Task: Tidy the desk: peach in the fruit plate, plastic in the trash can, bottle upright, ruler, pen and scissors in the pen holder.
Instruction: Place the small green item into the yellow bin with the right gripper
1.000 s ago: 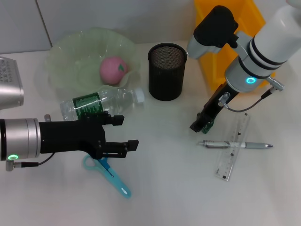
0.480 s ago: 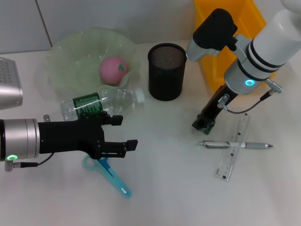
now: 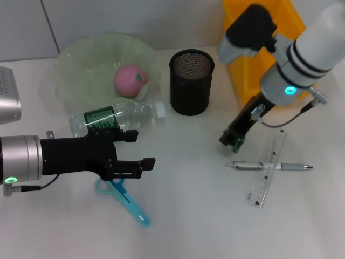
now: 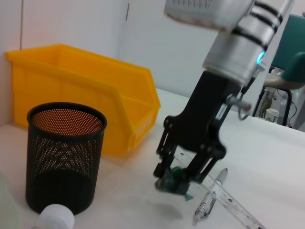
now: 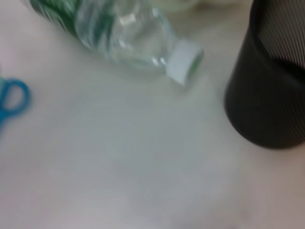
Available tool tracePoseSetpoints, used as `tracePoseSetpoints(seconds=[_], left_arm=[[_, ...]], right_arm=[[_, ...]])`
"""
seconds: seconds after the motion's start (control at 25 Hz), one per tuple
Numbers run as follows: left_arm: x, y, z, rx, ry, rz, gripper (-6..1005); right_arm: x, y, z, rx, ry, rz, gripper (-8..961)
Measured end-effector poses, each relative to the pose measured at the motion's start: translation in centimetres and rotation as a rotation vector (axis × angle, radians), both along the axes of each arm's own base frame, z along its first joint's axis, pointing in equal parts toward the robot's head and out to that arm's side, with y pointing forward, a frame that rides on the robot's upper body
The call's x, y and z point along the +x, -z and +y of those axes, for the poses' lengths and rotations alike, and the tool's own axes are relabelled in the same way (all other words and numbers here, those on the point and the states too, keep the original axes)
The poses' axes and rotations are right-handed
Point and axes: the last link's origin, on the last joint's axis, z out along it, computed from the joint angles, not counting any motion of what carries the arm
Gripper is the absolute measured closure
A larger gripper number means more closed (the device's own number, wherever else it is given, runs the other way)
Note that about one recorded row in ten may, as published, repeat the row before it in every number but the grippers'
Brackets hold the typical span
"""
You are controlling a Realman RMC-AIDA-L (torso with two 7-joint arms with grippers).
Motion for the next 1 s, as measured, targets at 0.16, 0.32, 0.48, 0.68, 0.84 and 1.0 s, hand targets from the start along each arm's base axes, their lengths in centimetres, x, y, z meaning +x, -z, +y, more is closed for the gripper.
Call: tracePoseSetpoints(seconds=[0.16, 0.32, 0.48, 0.68, 0.84, 1.0], left_arm=[[0.0, 0.0, 0.0, 0.000, 0.000, 0.000, 159], [0.0, 0.0, 0.0, 0.000, 0.000, 0.002, 159], [0.0, 0.0, 0.1, -0.002, 0.001, 0.001, 159], [0.1, 0.0, 0.1, -0.003, -0.001, 0.000, 159], [0.0, 0.0, 0.0, -0.004, -0.005, 0.000, 159], [0.1, 0.0, 0.1, -0.004, -0.004, -0.001, 159]], right_arm=[[-2.1, -3.1, -0.7, 0.052, -0.035, 0.103, 526], [-4.0, -8.4, -1.4, 0.232, -0.118, 0.147, 560], [-4.4, -11.3, -1.3, 0.350, -0.134, 0.180, 595], [-3.6, -15.3, -0.5, 0.527, -0.119, 0.212, 626], [-1.3, -17.2, 0.9, 0.647, -0.056, 0.185, 648], [1.2, -16.7, 2.3, 0.665, 0.010, 0.156, 682]])
